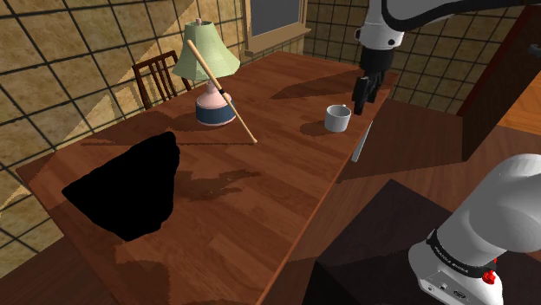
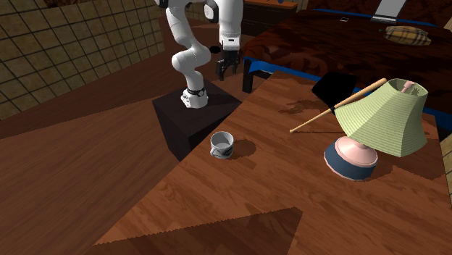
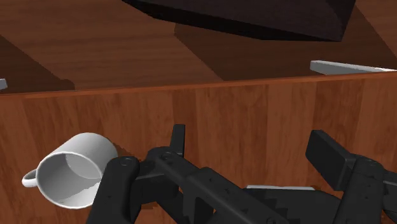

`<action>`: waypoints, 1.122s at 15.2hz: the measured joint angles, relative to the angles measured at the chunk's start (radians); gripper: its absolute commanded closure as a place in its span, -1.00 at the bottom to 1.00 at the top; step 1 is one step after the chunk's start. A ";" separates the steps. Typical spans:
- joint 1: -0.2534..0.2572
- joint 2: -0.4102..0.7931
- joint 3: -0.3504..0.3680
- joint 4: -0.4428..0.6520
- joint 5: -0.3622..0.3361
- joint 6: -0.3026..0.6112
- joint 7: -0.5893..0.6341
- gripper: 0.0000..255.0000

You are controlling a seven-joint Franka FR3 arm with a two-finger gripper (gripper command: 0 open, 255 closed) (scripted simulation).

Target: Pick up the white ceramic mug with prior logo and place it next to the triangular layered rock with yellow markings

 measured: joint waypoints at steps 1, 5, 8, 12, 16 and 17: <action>-0.005 0.030 -0.006 0.007 -0.006 0.026 -0.005 -1.00; -0.024 0.147 -0.031 0.020 -0.026 0.139 -0.024 -1.00; -0.039 0.244 -0.052 0.047 -0.038 0.217 -0.041 -1.00; -0.057 0.381 -0.077 0.105 -0.046 0.306 -0.062 -1.00; -0.075 0.506 -0.101 0.167 -0.049 0.380 -0.085 -1.00; -0.080 0.549 -0.106 0.201 -0.046 0.393 -0.092 -1.00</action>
